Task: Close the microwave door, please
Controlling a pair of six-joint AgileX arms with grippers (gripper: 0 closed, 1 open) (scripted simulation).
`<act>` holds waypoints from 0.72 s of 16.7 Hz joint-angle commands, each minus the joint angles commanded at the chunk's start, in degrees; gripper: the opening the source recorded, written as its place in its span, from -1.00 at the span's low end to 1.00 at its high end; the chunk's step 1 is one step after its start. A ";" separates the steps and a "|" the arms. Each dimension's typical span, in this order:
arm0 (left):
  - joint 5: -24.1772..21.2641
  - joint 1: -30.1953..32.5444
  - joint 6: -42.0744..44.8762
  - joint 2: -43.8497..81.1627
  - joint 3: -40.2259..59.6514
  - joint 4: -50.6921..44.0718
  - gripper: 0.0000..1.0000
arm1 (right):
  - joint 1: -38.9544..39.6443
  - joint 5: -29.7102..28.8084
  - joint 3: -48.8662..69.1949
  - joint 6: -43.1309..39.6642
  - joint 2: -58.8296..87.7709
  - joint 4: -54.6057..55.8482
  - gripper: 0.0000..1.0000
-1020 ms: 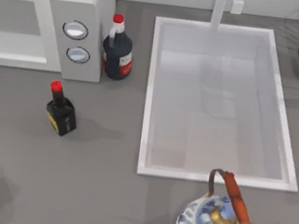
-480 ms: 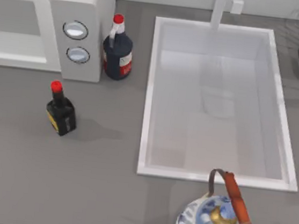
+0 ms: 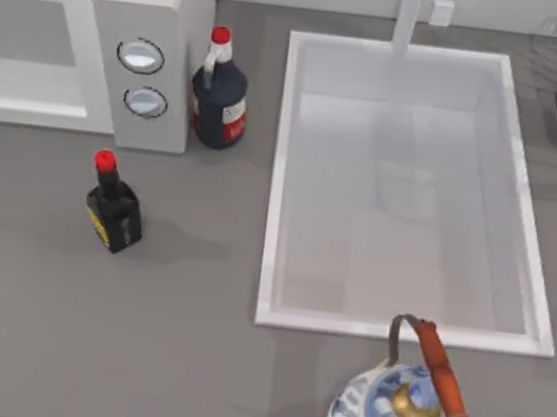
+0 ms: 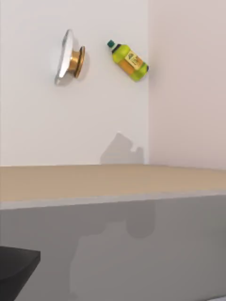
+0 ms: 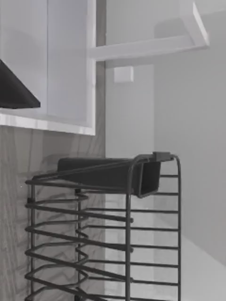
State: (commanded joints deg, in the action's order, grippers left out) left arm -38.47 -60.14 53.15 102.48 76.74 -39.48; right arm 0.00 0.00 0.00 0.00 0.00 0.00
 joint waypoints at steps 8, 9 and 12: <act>-0.23 -0.30 0.22 5.45 -11.79 17.42 -1.00 | 0.00 0.00 0.00 0.00 0.00 0.00 1.00; -0.23 -0.30 0.22 5.45 -11.80 17.42 -1.00 | 0.00 0.00 0.00 0.00 0.00 0.00 1.00; -0.20 0.05 0.07 5.04 -11.92 17.35 -1.00 | 0.00 0.00 0.00 0.00 0.00 0.00 1.00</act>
State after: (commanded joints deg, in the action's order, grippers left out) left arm -38.67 -60.09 53.23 107.52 64.82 -22.13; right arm 0.00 0.00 0.00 0.00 0.00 0.00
